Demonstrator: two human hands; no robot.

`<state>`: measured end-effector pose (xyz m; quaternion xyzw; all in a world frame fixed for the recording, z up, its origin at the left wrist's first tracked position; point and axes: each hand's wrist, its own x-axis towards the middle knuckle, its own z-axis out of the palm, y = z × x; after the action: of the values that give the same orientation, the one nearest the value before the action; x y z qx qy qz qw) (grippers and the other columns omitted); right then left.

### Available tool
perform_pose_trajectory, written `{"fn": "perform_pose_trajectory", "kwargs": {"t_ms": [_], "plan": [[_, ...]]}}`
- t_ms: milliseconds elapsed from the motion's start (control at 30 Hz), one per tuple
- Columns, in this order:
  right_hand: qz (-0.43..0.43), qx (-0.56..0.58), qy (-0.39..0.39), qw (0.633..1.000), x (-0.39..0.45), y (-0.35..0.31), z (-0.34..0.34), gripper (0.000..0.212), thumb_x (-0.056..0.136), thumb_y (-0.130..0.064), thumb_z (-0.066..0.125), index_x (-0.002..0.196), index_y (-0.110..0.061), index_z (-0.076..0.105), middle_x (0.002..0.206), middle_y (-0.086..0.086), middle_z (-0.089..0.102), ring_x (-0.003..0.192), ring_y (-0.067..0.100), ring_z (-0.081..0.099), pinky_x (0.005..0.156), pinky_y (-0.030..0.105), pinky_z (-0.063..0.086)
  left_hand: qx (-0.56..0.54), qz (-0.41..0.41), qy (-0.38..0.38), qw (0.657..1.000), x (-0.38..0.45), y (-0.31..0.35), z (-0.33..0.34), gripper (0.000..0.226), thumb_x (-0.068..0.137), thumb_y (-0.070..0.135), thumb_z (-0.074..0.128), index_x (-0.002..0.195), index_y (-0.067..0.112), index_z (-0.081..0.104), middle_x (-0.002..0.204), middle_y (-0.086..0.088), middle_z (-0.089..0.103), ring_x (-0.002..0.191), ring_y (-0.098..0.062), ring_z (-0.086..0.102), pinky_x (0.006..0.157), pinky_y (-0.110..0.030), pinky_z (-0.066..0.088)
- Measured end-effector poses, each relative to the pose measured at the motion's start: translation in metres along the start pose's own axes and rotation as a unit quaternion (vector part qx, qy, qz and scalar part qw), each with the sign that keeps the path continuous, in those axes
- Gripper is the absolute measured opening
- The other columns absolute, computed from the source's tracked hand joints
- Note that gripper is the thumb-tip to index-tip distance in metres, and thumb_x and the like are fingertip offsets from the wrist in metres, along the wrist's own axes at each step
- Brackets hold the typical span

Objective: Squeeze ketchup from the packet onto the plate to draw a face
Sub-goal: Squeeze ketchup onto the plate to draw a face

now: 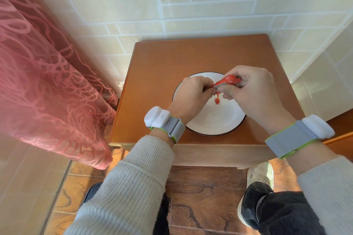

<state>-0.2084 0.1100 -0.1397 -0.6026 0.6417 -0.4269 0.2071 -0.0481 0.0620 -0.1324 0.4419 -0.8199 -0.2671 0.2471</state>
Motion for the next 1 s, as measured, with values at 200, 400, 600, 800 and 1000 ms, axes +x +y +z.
{"fn": "perform_pose_trajectory", "kwargs": {"t_ms": [200, 400, 600, 800, 1000], "plan": [[-0.007, -0.011, -0.004, 1.000, -0.0010, -0.0006, -0.0007, 0.013, 0.083, -0.016, 0.083, 0.092, -0.016, 0.073, 0.076, -0.003, 0.074, 0.064, 0.006, 0.073, 0.067, 0.038, 0.064, -0.001, 0.001, -0.001, 1.000, 0.0003, -0.0009, 0.0006, 0.011, 0.086, 0.009, 0.061, 0.082, 0.006, 0.071, 0.070, -0.005, 0.066, 0.062, -0.014, 0.049, 0.056, -0.013, 0.033], [-0.010, -0.020, -0.002, 1.000, -0.0013, -0.0017, -0.0013, 0.012, 0.083, -0.017, 0.083, 0.091, -0.016, 0.073, 0.076, -0.003, 0.074, 0.064, 0.006, 0.073, 0.068, 0.038, 0.064, 0.000, 0.002, -0.003, 1.000, 0.0003, -0.0007, 0.0004, 0.012, 0.086, 0.009, 0.061, 0.081, 0.007, 0.071, 0.068, -0.002, 0.063, 0.060, -0.013, 0.048, 0.054, -0.012, 0.032], [-0.010, -0.017, 0.000, 1.000, -0.0006, -0.0020, -0.0014, 0.013, 0.082, -0.014, 0.083, 0.090, -0.014, 0.074, 0.075, -0.001, 0.075, 0.063, 0.005, 0.073, 0.066, 0.036, 0.064, -0.006, 0.004, -0.002, 1.000, 0.0001, -0.0005, 0.0005, 0.012, 0.086, 0.009, 0.061, 0.081, 0.007, 0.071, 0.067, -0.001, 0.063, 0.059, -0.011, 0.047, 0.054, -0.011, 0.032], [-0.009, -0.015, -0.003, 1.000, -0.0004, -0.0028, -0.0015, 0.013, 0.082, -0.013, 0.083, 0.090, -0.013, 0.074, 0.074, -0.001, 0.075, 0.062, 0.005, 0.073, 0.066, 0.034, 0.063, -0.009, -0.001, -0.003, 1.000, 0.0002, -0.0011, 0.0000, 0.012, 0.086, 0.009, 0.061, 0.080, 0.007, 0.071, 0.065, 0.000, 0.060, 0.056, -0.010, 0.046, 0.053, -0.011, 0.033], [-0.005, -0.012, -0.015, 1.000, -0.0005, -0.0035, -0.0041, 0.015, 0.083, -0.019, 0.083, 0.094, -0.016, 0.073, 0.079, -0.004, 0.075, 0.066, 0.004, 0.074, 0.068, 0.036, 0.064, -0.022, -0.001, 0.005, 1.000, 0.0001, -0.0039, -0.0016, 0.010, 0.085, 0.010, 0.063, 0.079, 0.008, 0.070, 0.066, -0.001, 0.062, 0.059, -0.014, 0.051, 0.057, -0.022, 0.042]]}}
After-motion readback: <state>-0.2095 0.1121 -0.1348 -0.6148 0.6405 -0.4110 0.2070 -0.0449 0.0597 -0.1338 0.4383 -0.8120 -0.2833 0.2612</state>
